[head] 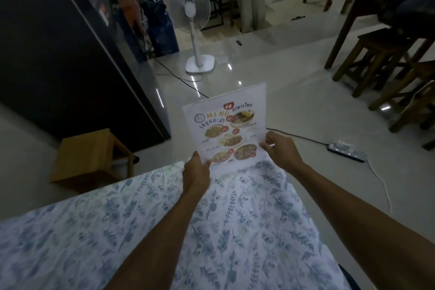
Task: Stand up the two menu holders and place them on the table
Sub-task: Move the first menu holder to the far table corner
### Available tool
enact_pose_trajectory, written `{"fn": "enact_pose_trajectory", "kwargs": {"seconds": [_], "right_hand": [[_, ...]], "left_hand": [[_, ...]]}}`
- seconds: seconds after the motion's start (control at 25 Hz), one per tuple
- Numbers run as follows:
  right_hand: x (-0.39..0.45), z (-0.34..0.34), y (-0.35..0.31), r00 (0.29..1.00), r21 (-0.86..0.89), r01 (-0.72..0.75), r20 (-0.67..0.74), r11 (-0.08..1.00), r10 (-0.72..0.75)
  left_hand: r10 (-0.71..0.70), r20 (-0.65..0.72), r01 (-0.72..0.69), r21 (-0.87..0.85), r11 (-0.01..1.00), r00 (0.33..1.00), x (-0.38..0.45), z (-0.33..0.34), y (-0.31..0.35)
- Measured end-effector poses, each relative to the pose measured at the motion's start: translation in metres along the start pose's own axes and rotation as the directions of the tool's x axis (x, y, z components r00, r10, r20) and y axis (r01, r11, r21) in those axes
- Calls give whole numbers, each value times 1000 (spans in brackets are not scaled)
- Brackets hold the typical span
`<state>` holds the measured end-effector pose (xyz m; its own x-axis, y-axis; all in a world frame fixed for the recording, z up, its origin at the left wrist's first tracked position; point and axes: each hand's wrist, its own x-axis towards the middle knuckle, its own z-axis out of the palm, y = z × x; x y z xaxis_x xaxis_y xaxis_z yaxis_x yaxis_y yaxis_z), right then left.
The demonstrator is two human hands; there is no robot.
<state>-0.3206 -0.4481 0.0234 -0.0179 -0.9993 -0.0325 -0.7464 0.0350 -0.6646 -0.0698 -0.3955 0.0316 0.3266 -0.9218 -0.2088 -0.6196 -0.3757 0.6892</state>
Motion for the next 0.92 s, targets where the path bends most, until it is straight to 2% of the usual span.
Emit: {"fn": "enact_pose_trajectory", "kwargs": {"seconds": [0.28, 0.52, 0.64, 0.92], "right_hand": [[30, 2, 16, 999, 63, -41, 30, 997, 39], [28, 8, 18, 998, 56, -62, 20, 997, 61], [24, 8, 15, 998, 32, -62, 35, 998, 61], [-3, -5, -9, 981, 30, -190, 36, 981, 189]], "left_hand": [[29, 12, -30, 25, 999, 999, 27, 13, 8], [41, 23, -43, 117, 992, 999, 32, 15, 4], [49, 62, -55, 87, 995, 997, 35, 10, 5], [16, 126, -32, 119, 992, 992, 18, -14, 9]]}}
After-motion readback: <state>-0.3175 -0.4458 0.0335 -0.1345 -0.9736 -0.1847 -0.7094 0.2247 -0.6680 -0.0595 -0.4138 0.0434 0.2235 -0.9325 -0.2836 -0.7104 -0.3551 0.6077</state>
